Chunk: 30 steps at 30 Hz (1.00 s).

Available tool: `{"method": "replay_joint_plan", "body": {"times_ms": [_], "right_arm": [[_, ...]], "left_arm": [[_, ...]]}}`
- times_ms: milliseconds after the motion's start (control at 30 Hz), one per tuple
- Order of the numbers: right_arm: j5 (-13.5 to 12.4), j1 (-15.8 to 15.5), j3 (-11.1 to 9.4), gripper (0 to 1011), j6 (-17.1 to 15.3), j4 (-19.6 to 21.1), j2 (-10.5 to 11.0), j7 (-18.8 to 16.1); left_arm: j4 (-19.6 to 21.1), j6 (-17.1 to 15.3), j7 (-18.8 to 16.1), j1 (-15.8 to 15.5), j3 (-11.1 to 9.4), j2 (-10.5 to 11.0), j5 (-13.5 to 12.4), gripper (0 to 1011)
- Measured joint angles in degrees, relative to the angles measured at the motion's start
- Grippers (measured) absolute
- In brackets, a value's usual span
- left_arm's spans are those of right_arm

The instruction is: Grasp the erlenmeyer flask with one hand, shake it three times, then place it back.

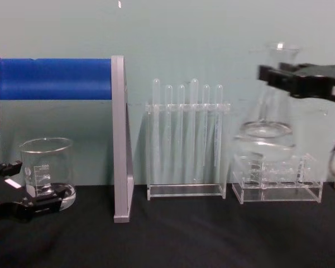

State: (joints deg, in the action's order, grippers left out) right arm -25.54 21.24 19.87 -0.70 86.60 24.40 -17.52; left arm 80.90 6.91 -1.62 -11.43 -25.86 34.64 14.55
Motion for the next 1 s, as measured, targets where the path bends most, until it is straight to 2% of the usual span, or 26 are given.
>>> {"method": "replay_joint_plan", "body": {"times_ms": [267,533,733,867,1000], "right_arm": [[1.6,-1.2,-3.1,449,-0.7,0.1,0.1,2.8],[2.1,-1.4,-3.6,449,-1.0,0.3,-0.8,1.5],[1.9,-1.0,-2.0,449,-1.4,0.5,-2.0,-2.7],[1.1,-0.1,0.8,449,-1.6,0.5,-2.8,-7.0],[0.5,0.5,2.9,449,-1.6,0.6,-3.1,-9.9]], "left_arm": [[0.0,0.0,0.0,0.0,0.0,0.0,0.0,1001],[0.0,0.0,0.0,0.0,0.0,0.0,0.0,1001],[0.0,0.0,0.0,0.0,0.0,0.0,0.0,1001],[0.0,0.0,0.0,0.0,0.0,0.0,0.0,1001],[0.0,0.0,0.0,0.0,0.0,0.0,0.0,1001]]}}
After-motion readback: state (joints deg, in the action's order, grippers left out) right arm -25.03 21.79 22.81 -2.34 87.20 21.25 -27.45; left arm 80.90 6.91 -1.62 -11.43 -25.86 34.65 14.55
